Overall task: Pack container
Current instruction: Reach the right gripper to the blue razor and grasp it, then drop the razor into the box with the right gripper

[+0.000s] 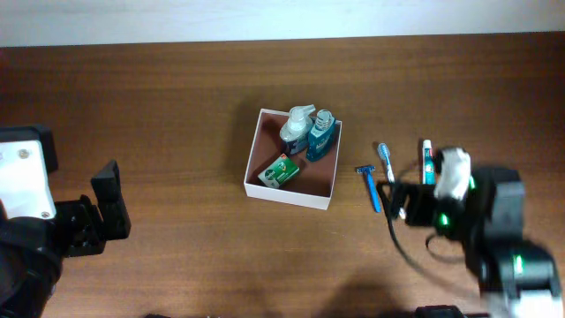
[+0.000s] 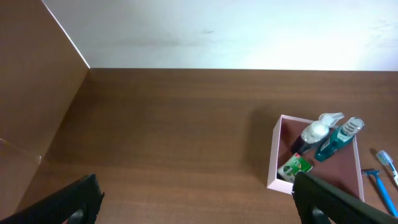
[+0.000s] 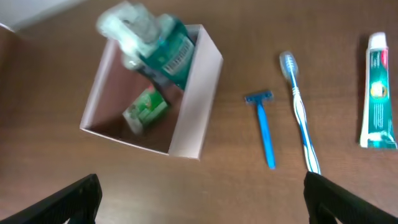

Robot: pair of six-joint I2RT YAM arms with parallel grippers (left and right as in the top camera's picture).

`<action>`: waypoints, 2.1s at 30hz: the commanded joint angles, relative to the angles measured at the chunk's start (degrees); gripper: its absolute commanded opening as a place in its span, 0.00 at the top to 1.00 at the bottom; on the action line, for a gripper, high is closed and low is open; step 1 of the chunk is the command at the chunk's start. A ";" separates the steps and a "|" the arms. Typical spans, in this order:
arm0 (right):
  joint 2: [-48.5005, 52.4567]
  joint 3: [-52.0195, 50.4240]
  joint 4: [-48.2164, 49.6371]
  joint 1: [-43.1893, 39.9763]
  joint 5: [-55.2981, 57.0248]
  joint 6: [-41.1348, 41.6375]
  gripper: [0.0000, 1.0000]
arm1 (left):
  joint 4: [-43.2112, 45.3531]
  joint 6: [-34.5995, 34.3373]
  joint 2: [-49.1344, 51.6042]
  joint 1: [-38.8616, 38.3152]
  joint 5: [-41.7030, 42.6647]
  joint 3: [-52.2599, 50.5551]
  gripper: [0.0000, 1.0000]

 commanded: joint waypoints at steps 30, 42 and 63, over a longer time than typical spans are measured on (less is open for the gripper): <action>56.52 7.04 9.75 6.82 14.25 -0.63 0.72 | 0.02 0.72 -0.07 0.24 -0.96 -0.11 0.00; 51.28 11.17 3.56 6.84 16.02 -0.66 0.96 | 0.00 0.72 -0.07 0.24 -0.96 -0.11 0.01; 42.34 28.15 1.46 36.39 15.74 -33.07 0.96 | 0.00 0.72 -0.09 0.24 -0.96 -0.11 0.00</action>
